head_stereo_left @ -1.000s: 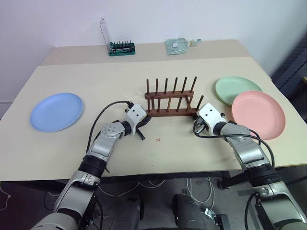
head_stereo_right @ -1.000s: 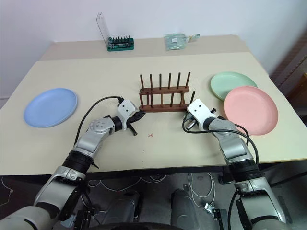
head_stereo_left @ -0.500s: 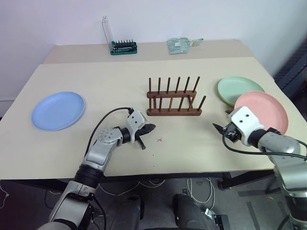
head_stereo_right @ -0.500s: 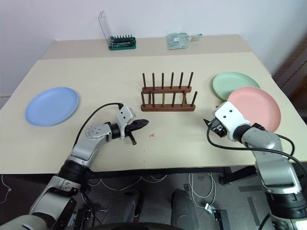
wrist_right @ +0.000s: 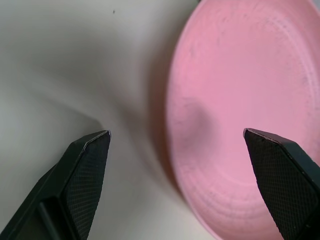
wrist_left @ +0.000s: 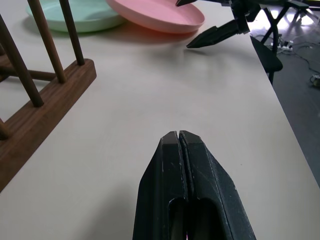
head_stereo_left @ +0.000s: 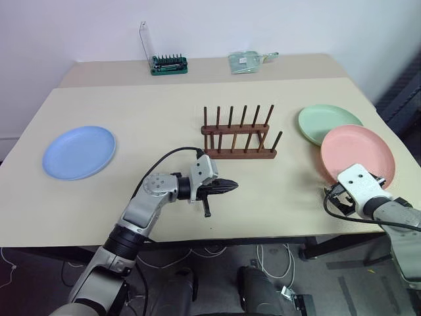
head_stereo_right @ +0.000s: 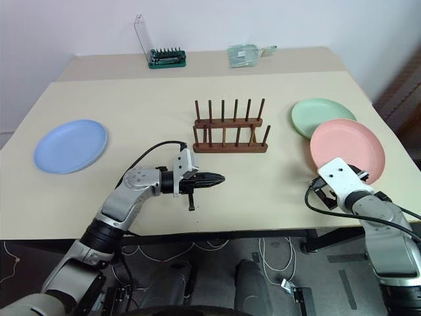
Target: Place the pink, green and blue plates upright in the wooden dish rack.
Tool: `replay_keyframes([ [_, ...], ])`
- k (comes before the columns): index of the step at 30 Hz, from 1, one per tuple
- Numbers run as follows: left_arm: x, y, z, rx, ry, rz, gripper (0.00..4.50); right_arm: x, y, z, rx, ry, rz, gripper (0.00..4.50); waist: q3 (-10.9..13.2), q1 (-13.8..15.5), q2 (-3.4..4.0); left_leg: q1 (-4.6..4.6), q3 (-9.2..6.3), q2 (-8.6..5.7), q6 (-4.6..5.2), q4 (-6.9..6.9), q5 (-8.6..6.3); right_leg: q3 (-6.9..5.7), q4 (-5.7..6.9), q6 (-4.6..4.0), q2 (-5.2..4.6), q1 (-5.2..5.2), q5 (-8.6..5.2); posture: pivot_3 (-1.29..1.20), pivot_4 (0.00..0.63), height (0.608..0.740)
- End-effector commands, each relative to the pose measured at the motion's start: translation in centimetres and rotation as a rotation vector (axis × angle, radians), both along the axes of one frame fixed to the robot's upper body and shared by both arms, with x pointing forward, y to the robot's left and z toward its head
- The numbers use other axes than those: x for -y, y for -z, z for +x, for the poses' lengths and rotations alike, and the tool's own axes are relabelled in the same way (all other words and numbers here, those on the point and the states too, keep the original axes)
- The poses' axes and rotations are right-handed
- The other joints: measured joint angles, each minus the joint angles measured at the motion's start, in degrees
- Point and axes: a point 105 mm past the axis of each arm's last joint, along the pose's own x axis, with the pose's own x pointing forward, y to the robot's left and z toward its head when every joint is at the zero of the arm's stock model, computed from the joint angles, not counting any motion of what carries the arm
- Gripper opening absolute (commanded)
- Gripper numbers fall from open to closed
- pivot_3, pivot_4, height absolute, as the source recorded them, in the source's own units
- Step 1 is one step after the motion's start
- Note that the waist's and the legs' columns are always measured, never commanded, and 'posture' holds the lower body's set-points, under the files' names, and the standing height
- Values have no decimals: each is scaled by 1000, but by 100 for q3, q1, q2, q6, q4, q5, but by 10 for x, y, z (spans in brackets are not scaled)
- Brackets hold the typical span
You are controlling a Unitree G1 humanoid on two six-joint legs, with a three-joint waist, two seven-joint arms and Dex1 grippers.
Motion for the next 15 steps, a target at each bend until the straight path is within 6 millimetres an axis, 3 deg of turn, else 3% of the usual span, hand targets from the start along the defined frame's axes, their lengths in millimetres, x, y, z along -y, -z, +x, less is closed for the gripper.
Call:
replay_keyframes([
  [1, 2, -9, -1, 31, -1, -23, 0, -1, -7, 6, 35, -12, -67, 3502, 0, 2, 0, 0, 0, 0, 0, 0, 0, 0, 0, 0, 0, 0, 0, 0, 150, 740],
  [8, 0, -8, 1, 37, -12, -17, 0, 2, -5, 7, 37, -11, -94, 44, 0, 13, 0, -4, -1, -1, 0, 2, 0, 0, -1, 1, 0, 0, 0, 0, 150, 740],
  [15, 1, -9, 1, 39, -7, -22, 0, -1, -22, 2, 55, -58, -162, 44, 1, 2, 0, -4, -1, -1, 0, 2, 0, 0, -1, 1, 0, -2, 0, 0, 150, 740],
])
